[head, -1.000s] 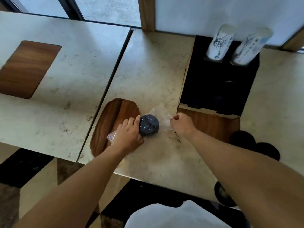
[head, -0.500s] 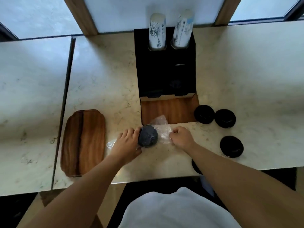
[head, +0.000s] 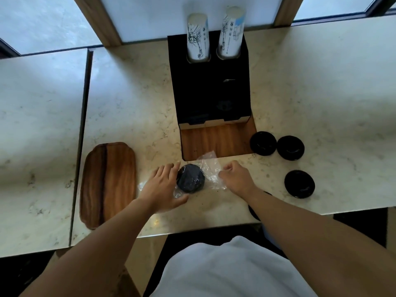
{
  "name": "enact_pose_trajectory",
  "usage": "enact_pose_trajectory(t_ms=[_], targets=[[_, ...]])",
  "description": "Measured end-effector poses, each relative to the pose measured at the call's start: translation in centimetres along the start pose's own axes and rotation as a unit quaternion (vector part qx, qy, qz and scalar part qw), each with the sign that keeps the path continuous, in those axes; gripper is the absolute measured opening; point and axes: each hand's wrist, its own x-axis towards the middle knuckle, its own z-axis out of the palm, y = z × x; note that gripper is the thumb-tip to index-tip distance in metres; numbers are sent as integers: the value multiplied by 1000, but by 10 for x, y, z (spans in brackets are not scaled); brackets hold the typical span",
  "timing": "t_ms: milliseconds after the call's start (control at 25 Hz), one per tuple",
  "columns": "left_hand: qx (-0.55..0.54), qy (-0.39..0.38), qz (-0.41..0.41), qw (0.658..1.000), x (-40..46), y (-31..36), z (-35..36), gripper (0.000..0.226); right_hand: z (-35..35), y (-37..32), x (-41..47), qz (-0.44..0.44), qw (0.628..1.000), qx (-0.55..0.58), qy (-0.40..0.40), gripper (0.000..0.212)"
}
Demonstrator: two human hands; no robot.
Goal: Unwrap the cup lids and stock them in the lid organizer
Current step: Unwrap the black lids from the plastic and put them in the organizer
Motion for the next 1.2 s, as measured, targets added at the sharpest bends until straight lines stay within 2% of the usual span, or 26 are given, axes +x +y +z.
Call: enact_pose_trajectory(t_ms=[80,160,320,640,880,1200], targets=[[-16,8,-10,1000,7,4,-4,107,-5,-6,0,-47,998,-27,38,28],[-31,24,-9,999,18,14,-9,103,-7,-15,-1,-98,991,-73,62,20],[-28,42,-14,999,39,40,-12,102,-6,-27,-2,-141,978,-151,24,16],[18,-16,-33,999,52,62,9,102,2,-23,7,-140,966,-219,-19,20],[38,2,-48,998,53,67,14,92,6,-23,14,-144,964,-221,-30,16],[39,-4,-45,998,54,66,14,93,14,-31,16,-119,960,-253,-32,16]])
